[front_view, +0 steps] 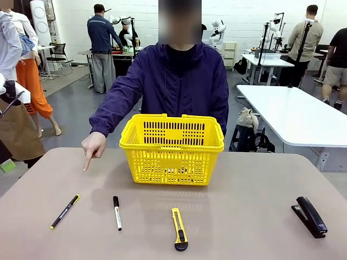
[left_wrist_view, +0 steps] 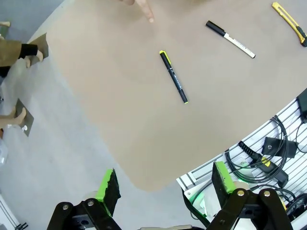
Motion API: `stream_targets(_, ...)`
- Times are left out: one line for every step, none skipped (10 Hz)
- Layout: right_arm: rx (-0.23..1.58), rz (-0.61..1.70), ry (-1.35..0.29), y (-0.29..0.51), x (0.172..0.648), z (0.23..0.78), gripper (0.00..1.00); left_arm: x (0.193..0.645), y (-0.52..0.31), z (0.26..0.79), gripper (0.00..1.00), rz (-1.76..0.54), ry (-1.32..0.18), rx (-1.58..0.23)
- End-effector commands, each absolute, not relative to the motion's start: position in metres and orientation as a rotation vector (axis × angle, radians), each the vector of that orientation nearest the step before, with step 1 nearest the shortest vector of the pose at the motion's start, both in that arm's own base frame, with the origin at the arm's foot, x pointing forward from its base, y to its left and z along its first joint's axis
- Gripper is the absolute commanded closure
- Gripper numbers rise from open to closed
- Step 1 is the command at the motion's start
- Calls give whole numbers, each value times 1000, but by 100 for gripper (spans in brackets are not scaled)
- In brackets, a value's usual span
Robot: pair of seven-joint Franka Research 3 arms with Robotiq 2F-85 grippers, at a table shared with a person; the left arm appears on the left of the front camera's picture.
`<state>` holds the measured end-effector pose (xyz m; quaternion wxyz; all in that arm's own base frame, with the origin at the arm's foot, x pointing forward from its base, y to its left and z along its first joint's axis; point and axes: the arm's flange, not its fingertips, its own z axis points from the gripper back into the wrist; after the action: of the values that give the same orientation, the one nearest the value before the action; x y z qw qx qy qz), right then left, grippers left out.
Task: Place the items the person wants into the basket.
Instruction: Pick up the item the person points to and place it in the Market Basket.
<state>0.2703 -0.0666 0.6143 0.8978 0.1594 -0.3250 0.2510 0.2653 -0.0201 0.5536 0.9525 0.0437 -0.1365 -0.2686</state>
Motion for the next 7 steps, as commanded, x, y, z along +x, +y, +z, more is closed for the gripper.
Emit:
stream_targets(308, 498, -660, -65, 271, 614, 0, 266, -20, 552, 0, -551, -270, 101)
stream_targets(308, 498, -660, -65, 271, 614, 0, 266, -20, 552, 0, -551, -270, 101)
stream_targets(308, 498, -660, -65, 271, 614, 0, 266, -20, 552, 0, -551, -270, 101)
stream_targets(308, 498, -660, -65, 271, 614, 0, 265, -20, 554, 0, -546, -277, 89)
stream_targets(308, 498, -660, -65, 271, 614, 0, 266, -24, 540, 0, -530, -272, 58)
stream_targets(308, 498, -660, -65, 271, 614, 0, 266, -30, 525, 0, -510, -282, 58)
stream_targets(308, 498, -660, -65, 271, 614, 0, 267, -39, 503, 0, -480, -309, 115)
